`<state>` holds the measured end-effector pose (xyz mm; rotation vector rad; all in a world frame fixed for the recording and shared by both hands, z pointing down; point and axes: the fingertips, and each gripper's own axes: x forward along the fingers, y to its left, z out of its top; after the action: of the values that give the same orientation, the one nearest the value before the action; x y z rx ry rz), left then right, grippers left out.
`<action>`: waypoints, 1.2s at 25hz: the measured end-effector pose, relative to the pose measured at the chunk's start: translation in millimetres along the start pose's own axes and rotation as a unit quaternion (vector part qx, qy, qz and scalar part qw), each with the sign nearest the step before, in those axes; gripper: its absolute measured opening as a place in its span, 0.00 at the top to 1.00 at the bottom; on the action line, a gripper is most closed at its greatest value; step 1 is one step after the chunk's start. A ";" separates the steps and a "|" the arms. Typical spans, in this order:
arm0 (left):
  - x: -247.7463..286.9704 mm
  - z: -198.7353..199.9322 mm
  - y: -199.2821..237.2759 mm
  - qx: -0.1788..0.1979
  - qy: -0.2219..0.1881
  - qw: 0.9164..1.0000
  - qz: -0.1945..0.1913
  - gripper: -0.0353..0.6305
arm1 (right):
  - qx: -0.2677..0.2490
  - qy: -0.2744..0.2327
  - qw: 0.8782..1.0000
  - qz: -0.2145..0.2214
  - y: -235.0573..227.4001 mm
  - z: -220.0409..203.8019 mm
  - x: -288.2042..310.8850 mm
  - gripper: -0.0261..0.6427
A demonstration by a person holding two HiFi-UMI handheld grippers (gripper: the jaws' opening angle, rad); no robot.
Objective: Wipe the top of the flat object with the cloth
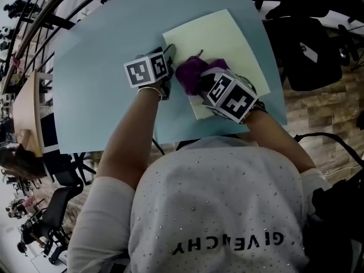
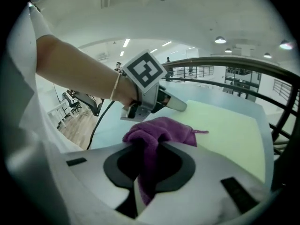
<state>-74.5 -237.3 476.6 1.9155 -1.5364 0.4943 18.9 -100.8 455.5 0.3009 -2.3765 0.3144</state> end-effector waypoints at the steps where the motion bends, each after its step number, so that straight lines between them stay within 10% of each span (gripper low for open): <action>1: 0.5 -0.2 -0.4 -0.003 0.000 1.000 -0.001 0.64 | 0.006 0.002 1.000 -0.008 -6.3 -3.8 -4.6 0.89; 30: 1.3 3.0 -5.2 -0.003 0.001 1.000 -0.004 0.64 | 0.164 -0.023 0.975 -0.148 -116.2 -67.5 -105.9 0.89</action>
<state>-69.5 -239.7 474.0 1.9148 -1.5266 0.4879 172.3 -176.2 448.3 0.8148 -2.2759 0.5631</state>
